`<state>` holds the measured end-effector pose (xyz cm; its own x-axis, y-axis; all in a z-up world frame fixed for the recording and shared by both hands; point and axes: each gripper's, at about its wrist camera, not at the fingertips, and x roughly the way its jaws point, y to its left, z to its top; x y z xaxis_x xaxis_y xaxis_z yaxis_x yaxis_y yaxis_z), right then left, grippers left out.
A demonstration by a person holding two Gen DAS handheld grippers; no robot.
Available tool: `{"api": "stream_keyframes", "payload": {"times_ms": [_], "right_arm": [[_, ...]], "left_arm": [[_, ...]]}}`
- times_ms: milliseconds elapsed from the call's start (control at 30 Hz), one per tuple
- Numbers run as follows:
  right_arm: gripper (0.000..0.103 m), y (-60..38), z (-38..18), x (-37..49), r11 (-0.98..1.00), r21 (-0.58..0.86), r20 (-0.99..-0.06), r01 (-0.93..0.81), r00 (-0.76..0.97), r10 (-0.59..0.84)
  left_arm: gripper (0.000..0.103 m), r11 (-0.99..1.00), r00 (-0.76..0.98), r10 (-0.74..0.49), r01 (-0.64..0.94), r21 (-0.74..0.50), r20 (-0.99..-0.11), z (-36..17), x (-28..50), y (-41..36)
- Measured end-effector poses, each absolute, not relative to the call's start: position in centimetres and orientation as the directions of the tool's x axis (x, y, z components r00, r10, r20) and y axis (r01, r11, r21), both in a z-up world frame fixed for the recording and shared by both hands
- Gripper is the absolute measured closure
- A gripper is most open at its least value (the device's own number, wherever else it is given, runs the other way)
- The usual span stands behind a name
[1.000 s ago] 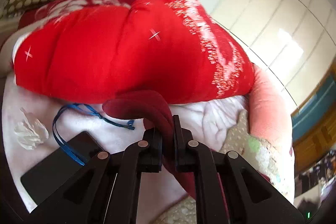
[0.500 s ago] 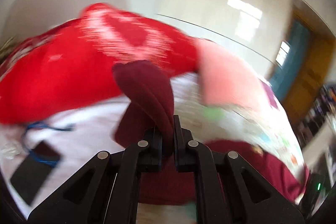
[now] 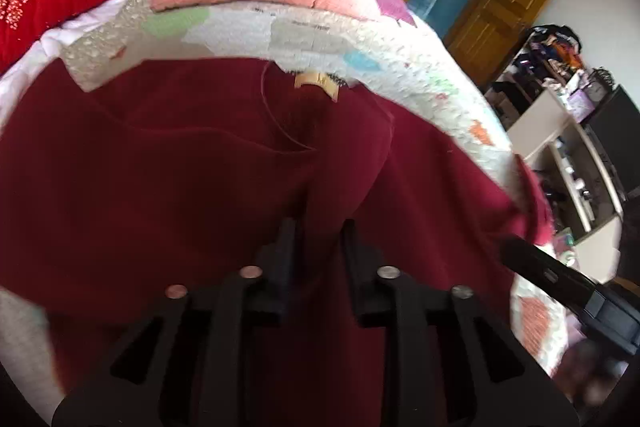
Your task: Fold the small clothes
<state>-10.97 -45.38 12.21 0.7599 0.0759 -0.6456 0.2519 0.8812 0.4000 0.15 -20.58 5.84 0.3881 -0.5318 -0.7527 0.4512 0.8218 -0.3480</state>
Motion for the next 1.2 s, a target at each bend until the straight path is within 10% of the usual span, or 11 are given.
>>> {"api": "stream_keyframes", "payload": {"times_ms": [67,200,500,633,900,1200], "right_arm": [[0.040,-45.2,12.5,-10.4,0.884,0.400,-0.638,0.240,0.766,0.081],[0.039,-43.5,12.6,-7.5,0.903,0.391,-0.639,0.179,0.758,0.127],[0.041,-41.8,10.0,-1.7,0.942,0.249,-0.711,0.227,0.703,0.018],[0.092,-41.5,9.9,-0.9,0.960,0.224,-0.704,0.169,0.709,0.040],[0.095,-42.9,15.4,-5.9,0.976,0.150,-0.538,0.158,0.841,-0.053],[0.095,-47.7,12.8,-7.0,0.928,0.123,-0.604,0.353,0.768,-0.212]], "left_arm": [[0.048,0.817,0.416,-0.547,0.453,-0.356,-0.727,7.7,-1.1,-18.2],[0.034,0.882,0.590,-0.456,0.399,-0.251,-0.666,10.6,-2.5,-13.7],[0.033,0.984,0.594,-0.172,0.138,-0.111,-0.786,6.0,1.0,-7.9],[0.033,0.973,0.568,-0.224,0.089,-0.211,-0.792,4.9,0.7,-6.3],[0.033,0.960,0.642,-0.253,0.073,-0.270,-0.724,7.4,0.9,-5.6],[0.033,0.980,0.571,-0.199,0.123,-0.157,-0.796,4.4,1.4,-8.4]]}}
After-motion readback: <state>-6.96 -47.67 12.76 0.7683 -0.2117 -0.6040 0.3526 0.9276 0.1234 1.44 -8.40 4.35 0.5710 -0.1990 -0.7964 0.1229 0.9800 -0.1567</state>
